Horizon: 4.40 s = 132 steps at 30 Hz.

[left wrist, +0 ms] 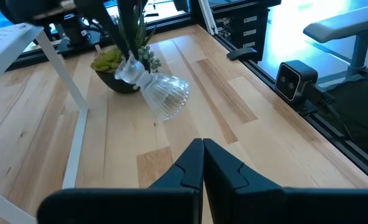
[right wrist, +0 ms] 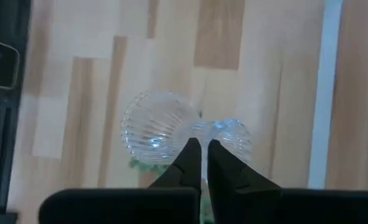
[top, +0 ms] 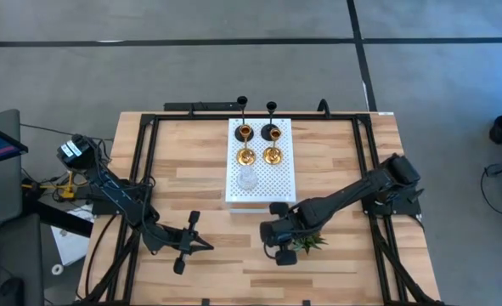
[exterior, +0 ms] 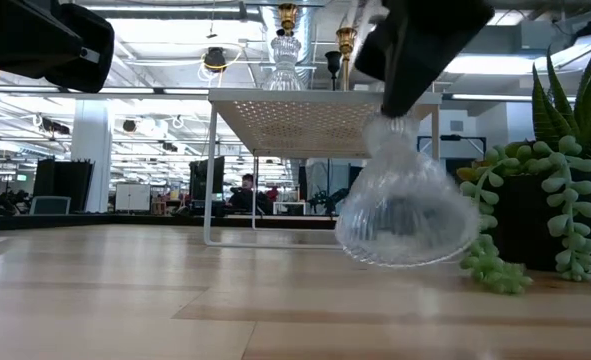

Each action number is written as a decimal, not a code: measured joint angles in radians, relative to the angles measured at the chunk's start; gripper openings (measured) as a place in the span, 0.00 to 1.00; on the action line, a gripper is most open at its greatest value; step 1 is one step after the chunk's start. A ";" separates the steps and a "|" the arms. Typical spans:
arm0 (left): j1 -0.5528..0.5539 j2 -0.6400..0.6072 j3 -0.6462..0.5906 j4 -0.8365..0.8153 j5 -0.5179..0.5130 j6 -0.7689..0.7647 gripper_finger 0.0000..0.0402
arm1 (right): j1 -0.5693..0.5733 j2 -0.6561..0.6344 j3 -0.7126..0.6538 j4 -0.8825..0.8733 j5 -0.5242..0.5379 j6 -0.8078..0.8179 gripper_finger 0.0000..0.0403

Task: Pick & Place candle stick holders
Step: Put the glass candle holder on the shelf, then return to Home Position

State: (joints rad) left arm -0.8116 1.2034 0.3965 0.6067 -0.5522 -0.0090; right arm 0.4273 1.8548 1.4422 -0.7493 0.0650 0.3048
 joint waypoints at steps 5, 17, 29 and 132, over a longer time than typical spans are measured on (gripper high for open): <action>0.000 0.000 0.000 0.000 0.000 0.000 0.01 | 0.019 -0.038 0.001 0.009 0.054 0.001 0.01; 0.000 0.000 0.000 0.000 0.000 0.000 0.01 | 0.039 -0.066 0.032 -0.048 0.171 -0.012 0.00; 0.000 0.000 0.000 0.000 0.000 -0.008 0.01 | 0.035 -0.076 0.235 -0.257 0.236 -0.058 0.00; 0.000 0.000 0.000 -0.001 0.000 -0.026 0.01 | -0.235 -0.066 0.448 -0.544 0.381 -0.263 0.28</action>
State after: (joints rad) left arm -0.8112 1.2034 0.3965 0.6061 -0.5518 -0.0345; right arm 0.1925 1.7885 1.8904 -1.2934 0.4458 0.0422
